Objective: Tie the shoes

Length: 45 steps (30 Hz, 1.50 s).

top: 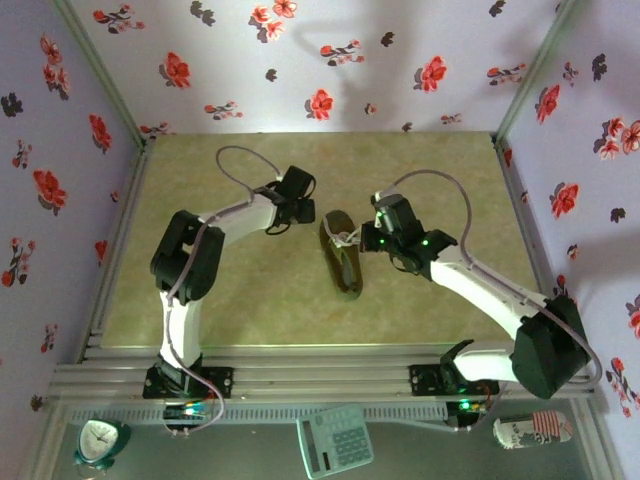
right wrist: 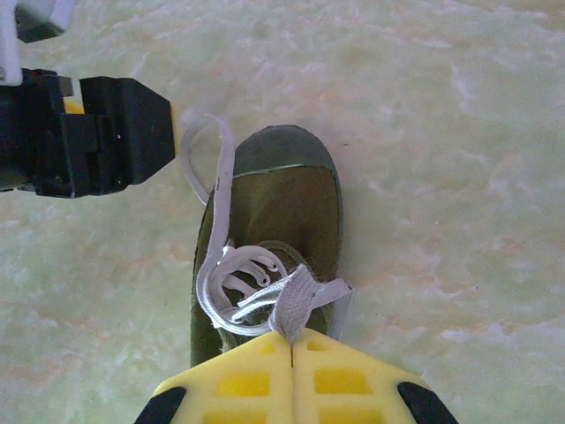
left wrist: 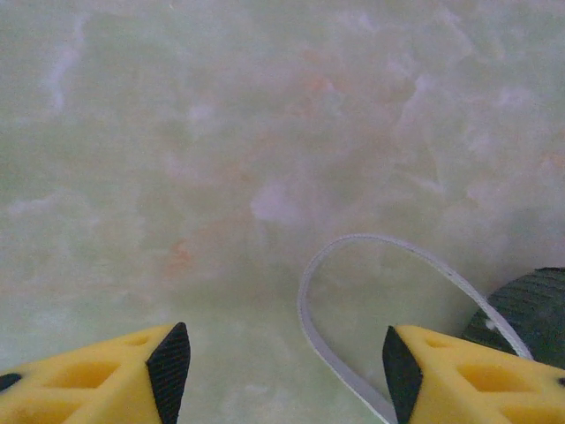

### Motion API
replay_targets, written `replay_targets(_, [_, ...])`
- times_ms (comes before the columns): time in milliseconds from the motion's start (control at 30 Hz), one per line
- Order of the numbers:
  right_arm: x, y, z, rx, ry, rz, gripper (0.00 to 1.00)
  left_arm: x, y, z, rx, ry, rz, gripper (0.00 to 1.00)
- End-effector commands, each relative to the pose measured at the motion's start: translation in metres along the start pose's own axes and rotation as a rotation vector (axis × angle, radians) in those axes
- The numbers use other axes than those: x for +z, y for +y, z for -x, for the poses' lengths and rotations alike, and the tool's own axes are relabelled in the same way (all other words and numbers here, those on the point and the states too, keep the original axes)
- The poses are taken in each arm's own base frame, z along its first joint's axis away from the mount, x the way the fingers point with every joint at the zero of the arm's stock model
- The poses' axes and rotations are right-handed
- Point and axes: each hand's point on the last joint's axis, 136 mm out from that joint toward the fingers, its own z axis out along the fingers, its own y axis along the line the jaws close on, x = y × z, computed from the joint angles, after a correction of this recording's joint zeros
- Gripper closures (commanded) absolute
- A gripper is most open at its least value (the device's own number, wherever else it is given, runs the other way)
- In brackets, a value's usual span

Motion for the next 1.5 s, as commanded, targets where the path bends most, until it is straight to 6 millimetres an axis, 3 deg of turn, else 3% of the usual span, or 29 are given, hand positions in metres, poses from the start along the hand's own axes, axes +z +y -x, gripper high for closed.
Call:
replay_targets(0, [0.002,0.000,0.001,0.012,0.004,-0.015,1.00,0.007,-0.002,-0.008,-0.002,0.048,0.013,0.39])
replay_targets(400, [0.013,0.005,0.002,0.011,0.050,-0.020,1.00,0.029,-0.017,-0.020,0.030,0.096,0.031,0.41])
replay_targets(500, [0.012,0.005,0.006,0.025,0.078,-0.045,1.00,0.033,-0.015,-0.025,0.036,0.105,0.034,0.52])
replay_targets(733, [0.018,0.015,0.014,0.053,0.076,-0.016,1.00,0.035,-0.012,-0.028,0.058,0.120,0.045,0.64])
replay_targets(900, [0.018,0.013,0.013,0.047,0.077,-0.024,1.00,0.033,-0.007,-0.025,0.062,0.118,0.064,0.82])
replay_targets(967, [0.017,0.013,0.013,0.050,0.071,-0.018,1.00,0.028,-0.004,-0.020,0.068,0.107,0.076,0.91])
replay_targets(1100, [0.014,0.013,0.014,0.053,0.051,-0.009,1.00,0.013,0.000,-0.007,0.089,0.068,0.086,1.00])
replay_targets(1467, [0.013,0.022,0.016,0.057,0.032,0.041,1.00,-0.043,0.004,0.041,0.299,-0.137,0.083,1.00])
